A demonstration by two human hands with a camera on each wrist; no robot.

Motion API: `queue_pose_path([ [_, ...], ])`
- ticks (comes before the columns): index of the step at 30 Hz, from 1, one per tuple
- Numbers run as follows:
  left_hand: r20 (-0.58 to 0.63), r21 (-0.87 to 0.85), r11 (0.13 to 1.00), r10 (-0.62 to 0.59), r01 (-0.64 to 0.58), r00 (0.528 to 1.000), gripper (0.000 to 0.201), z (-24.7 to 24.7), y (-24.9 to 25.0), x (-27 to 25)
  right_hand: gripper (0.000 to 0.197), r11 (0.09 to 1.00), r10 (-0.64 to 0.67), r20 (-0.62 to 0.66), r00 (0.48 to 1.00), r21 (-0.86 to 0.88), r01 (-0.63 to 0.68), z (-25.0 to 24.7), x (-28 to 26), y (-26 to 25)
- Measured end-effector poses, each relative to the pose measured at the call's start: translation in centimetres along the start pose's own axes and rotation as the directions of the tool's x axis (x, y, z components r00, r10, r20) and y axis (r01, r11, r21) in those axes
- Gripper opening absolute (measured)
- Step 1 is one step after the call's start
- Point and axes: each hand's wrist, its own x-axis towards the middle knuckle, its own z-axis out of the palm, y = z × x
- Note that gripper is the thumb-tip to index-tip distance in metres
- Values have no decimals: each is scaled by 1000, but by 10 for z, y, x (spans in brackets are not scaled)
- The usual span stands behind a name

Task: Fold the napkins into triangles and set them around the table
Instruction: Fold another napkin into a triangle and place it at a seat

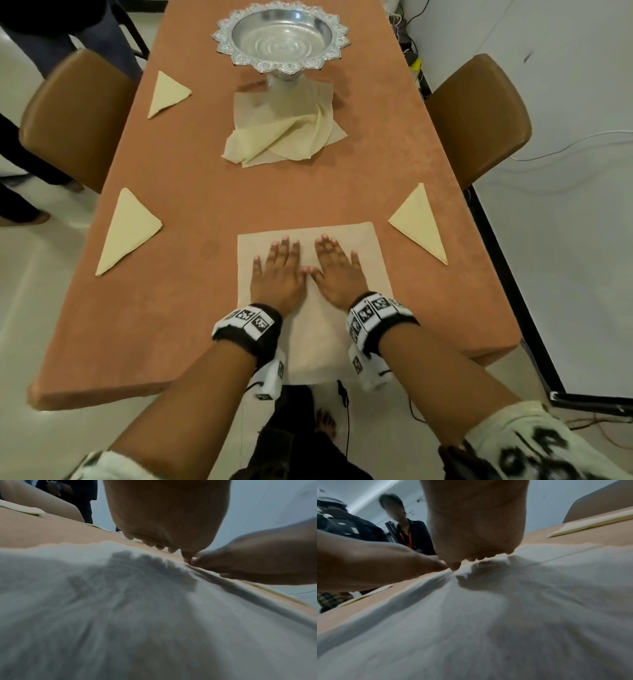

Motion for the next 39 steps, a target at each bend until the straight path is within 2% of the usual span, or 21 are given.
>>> queue_pose_path([
  [3,68,5,993,-119,119,991,58,-4,-35,25,62,997,71,53,996,-26,-69,-6,17,36],
  [6,50,-32,968,-246,248,968,60,-23,-76,37,65,968,252,16,968,-8,-252,-24,19,80],
  [8,8,-79,959,-273,273,962,62,-37,-86,39,65,952,305,-10,952,21,-305,-36,13,92],
  [10,-101,-76,977,-207,200,973,62,-41,-77,28,64,972,233,-102,967,28,-232,-37,-1,83],
  [12,-157,-35,998,-58,53,986,64,-31,-54,0,64,996,85,-120,989,4,-85,-23,-27,60],
  [13,-134,-27,1000,5,-9,991,66,-21,-40,-19,66,1000,23,-83,996,-15,-24,-10,-42,49],
  [15,-42,-13,999,36,-36,998,69,4,-19,-54,73,999,-27,-23,999,-37,27,19,-66,33],
  [17,11,-10,1000,0,0,1000,70,28,-14,-73,73,999,-7,-36,999,-39,5,41,-75,34],
  [19,10,-9,1000,-3,3,1000,70,41,-19,-76,69,998,1,-92,996,-59,-6,50,-79,39],
  [20,1,-4,1000,5,-5,1000,69,42,-22,-73,68,998,-4,-120,993,-65,-3,50,-79,43],
  [22,4,-7,1000,25,-25,1000,69,40,-28,-62,70,997,-9,-101,995,-72,2,43,-73,48],
  [27,174,57,998,0,-10,985,72,2,-21,-37,65,996,13,26,1000,-83,-11,2,-45,40],
  [28,159,68,998,-5,-6,987,70,-8,-18,-34,60,996,23,-8,1000,-85,-23,-8,-39,37],
  [30,9,25,999,20,-20,1000,56,-30,-15,-25,44,996,11,-160,987,-85,-25,-29,-25,35],
  [32,-125,16,998,59,-57,990,46,-47,-21,-3,37,997,-9,-253,967,-73,-10,-49,-3,41],
  [34,-141,37,998,54,-49,988,45,-60,-34,28,39,999,-2,-257,967,-53,-12,-65,25,52],
  [36,-98,39,999,17,-13,995,43,-68,-49,57,43,999,20,-198,980,-43,-29,-76,50,64],
  [39,-72,71,997,24,-19,997,36,-71,-66,78,43,998,40,-117,992,-47,-46,-78,70,78],
])
